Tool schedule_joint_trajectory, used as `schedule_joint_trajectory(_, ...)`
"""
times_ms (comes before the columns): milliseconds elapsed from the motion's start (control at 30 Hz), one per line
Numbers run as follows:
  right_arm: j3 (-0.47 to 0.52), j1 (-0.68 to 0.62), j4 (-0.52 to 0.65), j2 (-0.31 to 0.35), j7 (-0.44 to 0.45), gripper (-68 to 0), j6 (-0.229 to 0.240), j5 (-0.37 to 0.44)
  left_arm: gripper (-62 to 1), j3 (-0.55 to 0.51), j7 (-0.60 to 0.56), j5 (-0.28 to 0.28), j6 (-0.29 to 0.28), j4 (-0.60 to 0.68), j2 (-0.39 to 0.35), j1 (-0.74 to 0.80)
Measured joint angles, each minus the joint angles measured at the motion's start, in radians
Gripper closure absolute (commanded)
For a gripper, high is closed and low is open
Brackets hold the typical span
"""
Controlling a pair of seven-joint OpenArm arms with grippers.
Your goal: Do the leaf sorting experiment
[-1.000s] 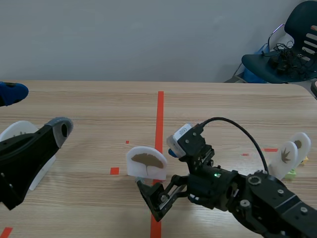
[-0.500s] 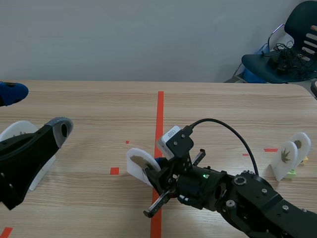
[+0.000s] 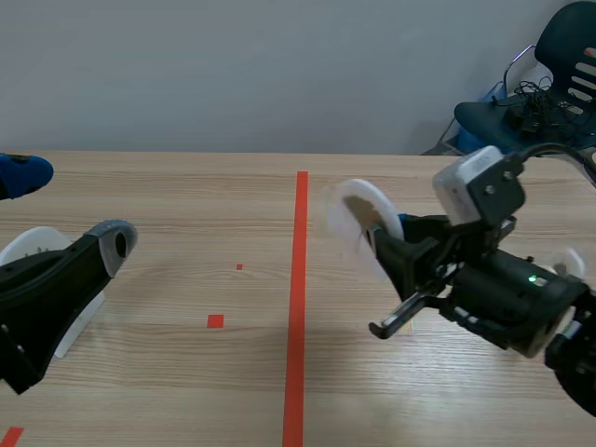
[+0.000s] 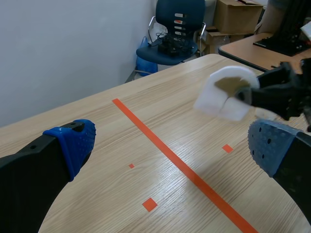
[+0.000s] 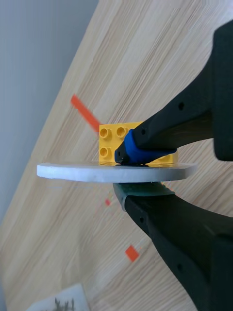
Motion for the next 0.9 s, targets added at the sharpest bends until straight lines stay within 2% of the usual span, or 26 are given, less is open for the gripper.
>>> schedule_joint_trajectory(133, 0.158, -0.13, 0.005, 0.001, -0.021, -6.4, -0.001, 0.074, -62.3, 0.0, 0.0, 0.0, 0.0, 0.0, 0.0, 0.0)
schedule_joint_trajectory(200, 0.218, -0.167, -0.008, 0.0, -0.021, -6.3, -0.005, 0.086, -62.3, 0.0, 0.0, 0.0, 0.0, 0.0, 0.0, 0.0)
schedule_joint_trajectory(267, 0.256, -0.176, -0.031, -0.004, -0.021, -6.3, -0.037, 0.088, -62.3, 0.0, 0.0, 0.0, 0.0, 0.0, 0.0, 0.0)
schedule_joint_trajectory(333, 0.275, -0.167, -0.074, -0.014, -0.02, -6.3, -0.061, 0.105, -62.3, 0.0, 0.0, 0.0, 0.0, 0.0, 0.0, 0.0)
schedule_joint_trajectory(567, 0.274, -0.055, -0.323, -0.024, -0.013, -6.3, -0.055, 0.133, -62.3, 0.0, 0.0, 0.0, 0.0, 0.0, 0.0, 0.0)
schedule_joint_trajectory(633, 0.275, -0.034, -0.367, -0.024, 0.023, -6.3, -0.055, 0.133, -62.3, 0.0, 0.0, 0.0, 0.0, 0.0, 0.0, 0.0)
schedule_joint_trajectory(733, 0.3, -0.026, -0.38, -0.025, 0.037, -6.4, -0.077, 0.133, -62.3, 0.0, 0.0, 0.0, 0.0, 0.0, 0.0, 0.0)
schedule_joint_trajectory(900, 0.349, -0.026, -0.379, -0.024, 0.027, -6.9, -0.084, 0.134, -62.3, 0.0, 0.0, 0.0, 0.0, 0.0, 0.0, 0.0)
